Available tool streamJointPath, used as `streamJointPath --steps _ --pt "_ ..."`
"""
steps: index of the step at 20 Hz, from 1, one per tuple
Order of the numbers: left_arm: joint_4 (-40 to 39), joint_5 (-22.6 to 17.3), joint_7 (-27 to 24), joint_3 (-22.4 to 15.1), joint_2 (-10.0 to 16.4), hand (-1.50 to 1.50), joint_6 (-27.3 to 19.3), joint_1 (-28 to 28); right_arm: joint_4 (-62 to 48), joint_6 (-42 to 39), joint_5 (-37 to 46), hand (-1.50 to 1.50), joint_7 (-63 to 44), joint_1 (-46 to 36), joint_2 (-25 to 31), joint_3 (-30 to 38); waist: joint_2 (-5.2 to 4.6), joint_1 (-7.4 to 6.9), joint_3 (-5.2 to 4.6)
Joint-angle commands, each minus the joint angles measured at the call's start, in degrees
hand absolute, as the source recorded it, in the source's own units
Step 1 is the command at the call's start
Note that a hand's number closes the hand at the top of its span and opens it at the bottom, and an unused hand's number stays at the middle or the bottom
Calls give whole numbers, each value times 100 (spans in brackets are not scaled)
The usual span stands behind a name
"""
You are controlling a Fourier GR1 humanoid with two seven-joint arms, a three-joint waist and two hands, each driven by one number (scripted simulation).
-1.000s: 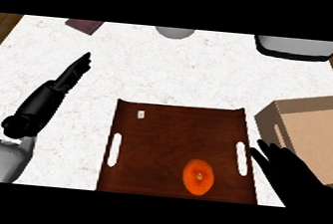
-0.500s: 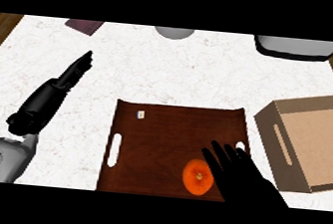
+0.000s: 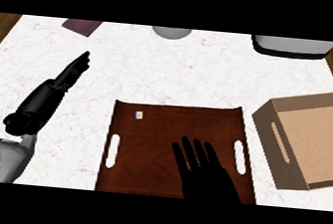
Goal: Pick the squash from the tray and place it in the cardboard box
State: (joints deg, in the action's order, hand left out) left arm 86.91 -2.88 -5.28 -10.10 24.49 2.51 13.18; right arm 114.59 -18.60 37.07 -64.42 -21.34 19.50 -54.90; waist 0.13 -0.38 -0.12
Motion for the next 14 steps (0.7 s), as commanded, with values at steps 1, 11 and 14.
streamJointPath --steps 1,11,14 --pt "-14 -87 -20 186 125 0 171 -43 -103 -608 358 -150 -1334 -61 -566 -197 12 42 2" --pt "63 131 -55 204 -93 0 121 -226 -902 -751 918 -150 -652 350 -862 105 -3 36 8" --pt "196 153 285 154 -191 0 128 -2 -1493 -443 1412 -150 -369 348 -1064 -30 -6 34 12"
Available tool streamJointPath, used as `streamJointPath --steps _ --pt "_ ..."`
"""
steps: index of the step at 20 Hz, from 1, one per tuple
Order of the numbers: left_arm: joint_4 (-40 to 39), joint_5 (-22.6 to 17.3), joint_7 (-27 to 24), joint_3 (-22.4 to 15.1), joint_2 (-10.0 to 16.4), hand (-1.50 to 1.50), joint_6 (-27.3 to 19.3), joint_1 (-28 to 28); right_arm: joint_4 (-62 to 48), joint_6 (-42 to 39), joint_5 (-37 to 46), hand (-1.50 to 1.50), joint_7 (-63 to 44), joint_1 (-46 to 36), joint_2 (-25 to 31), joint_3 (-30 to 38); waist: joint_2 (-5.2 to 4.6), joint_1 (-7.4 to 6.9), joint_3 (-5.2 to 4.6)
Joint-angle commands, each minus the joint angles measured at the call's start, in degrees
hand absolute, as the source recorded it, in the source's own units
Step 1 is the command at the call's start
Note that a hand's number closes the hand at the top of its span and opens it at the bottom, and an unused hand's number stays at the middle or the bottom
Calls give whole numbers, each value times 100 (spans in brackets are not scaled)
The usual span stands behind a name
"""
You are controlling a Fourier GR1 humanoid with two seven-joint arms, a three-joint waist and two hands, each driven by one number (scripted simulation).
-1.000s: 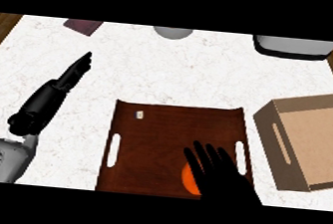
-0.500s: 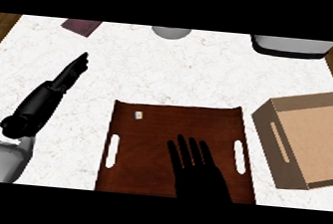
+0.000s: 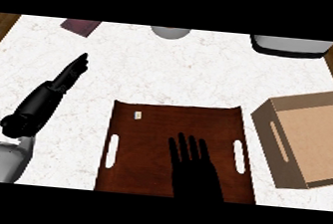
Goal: Pick the squash from the tray and place it in the cardboard box
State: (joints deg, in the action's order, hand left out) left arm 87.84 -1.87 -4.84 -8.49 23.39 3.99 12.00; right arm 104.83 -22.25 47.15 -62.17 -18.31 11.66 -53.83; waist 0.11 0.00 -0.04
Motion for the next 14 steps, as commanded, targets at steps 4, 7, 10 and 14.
streamJointPath --steps 4,7,10,14 --pt "-224 100 194 216 -128 0 118 382 -427 -123 418 -150 -46 400 -180 177 -13 27 4" --pt "164 268 -66 134 -211 0 131 -202 -748 -71 715 -150 120 470 -514 172 -7 -13 4" --pt "-195 190 -95 394 -201 0 294 140 -250 -334 761 -150 135 870 -350 182 -6 21 3" --pt "-72 382 20 328 -340 0 270 103 -616 -412 916 -150 311 757 -509 616 -8 10 4"
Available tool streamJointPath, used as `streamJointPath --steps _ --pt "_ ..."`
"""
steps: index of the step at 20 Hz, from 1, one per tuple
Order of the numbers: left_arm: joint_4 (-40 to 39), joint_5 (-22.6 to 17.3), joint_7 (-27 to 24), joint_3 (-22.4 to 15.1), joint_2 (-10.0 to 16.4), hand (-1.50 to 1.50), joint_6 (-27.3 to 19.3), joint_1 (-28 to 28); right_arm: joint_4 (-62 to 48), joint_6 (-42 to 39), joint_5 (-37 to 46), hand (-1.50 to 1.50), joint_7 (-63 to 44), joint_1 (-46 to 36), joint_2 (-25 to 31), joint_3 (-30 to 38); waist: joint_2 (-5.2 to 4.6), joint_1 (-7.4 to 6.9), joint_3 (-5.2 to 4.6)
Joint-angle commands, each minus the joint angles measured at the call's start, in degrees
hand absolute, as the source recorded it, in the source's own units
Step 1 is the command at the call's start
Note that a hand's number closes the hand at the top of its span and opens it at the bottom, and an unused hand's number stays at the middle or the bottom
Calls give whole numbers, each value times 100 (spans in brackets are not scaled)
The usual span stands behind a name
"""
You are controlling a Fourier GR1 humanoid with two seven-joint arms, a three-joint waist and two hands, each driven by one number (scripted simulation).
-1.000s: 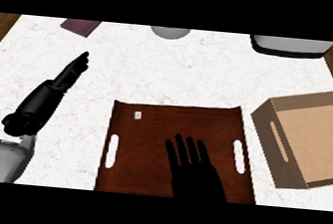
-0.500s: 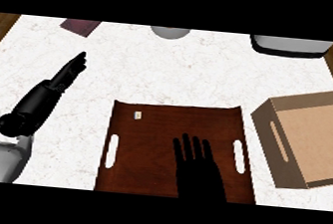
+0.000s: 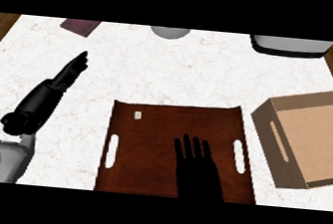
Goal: Pick the squash from the tray and place it in the cardboard box
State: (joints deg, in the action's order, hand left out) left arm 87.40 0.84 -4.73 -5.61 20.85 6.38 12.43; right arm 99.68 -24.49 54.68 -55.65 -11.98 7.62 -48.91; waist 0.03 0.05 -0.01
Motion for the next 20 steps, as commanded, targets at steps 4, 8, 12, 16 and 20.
streamJointPath --steps 4,8,12,16,20 --pt "-100 157 -329 152 -105 0 125 -160 -136 -392 398 -150 -315 41 -157 375 -2 0 -1" --pt "151 324 186 103 -315 0 27 77 -748 -36 410 -150 426 29 -67 854 -3 -10 2" --pt "432 540 -116 118 -393 0 93 -514 -572 -1 542 -150 814 447 32 722 3 -16 1" --pt "191 585 187 47 -574 0 114 -14 -1198 649 879 150 1565 210 82 442 -3 -15 3" --pt "312 471 207 261 -504 0 283 -23 -1254 1071 1288 150 1863 139 170 440 0 -14 2"
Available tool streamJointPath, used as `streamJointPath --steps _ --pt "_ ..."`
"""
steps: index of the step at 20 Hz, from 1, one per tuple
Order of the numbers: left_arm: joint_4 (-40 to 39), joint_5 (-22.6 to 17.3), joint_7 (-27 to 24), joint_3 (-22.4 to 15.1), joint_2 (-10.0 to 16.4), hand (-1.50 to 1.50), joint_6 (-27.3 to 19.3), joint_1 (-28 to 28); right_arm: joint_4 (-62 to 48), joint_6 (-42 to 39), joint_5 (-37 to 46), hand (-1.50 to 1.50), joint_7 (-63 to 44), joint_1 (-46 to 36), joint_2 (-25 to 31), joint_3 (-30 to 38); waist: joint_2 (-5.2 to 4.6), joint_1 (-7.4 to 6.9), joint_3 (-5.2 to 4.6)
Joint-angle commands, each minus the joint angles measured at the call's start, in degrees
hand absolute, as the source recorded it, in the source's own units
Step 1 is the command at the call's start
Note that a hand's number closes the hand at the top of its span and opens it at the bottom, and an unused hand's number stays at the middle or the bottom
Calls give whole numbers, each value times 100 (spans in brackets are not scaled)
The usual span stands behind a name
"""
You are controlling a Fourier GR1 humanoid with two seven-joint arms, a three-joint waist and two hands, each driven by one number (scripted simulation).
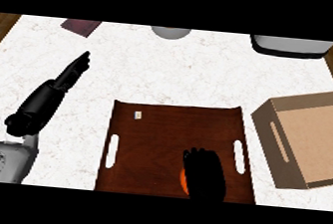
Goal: Pick the squash from the tray and place it in the cardboard box
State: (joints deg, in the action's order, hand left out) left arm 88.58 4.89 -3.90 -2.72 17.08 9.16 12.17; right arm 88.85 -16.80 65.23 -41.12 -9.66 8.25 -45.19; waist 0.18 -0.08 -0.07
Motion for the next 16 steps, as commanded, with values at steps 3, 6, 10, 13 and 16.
streamJointPath --steps 3,6,10,13,16 --pt "261 107 8 60 -72 0 83 -251 -228 457 578 150 393 -129 -109 -87 -13 -4 8" --pt "193 -62 -84 217 -31 0 252 -216 -391 857 781 150 739 -248 32 -14 -15 -15 9" --pt "133 -80 39 176 -18 0 238 -90 1012 982 170 150 2645 263 1056 -1250 28 -38 25" --pt "63 -41 22 70 -98 0 238 -15 1483 1000 7 150 3734 450 1354 -2392 26 -162 42" --pt "-70 -28 37 115 -138 0 167 -5 2367 1524 -12 150 4549 506 2185 -2724 24 36 37"
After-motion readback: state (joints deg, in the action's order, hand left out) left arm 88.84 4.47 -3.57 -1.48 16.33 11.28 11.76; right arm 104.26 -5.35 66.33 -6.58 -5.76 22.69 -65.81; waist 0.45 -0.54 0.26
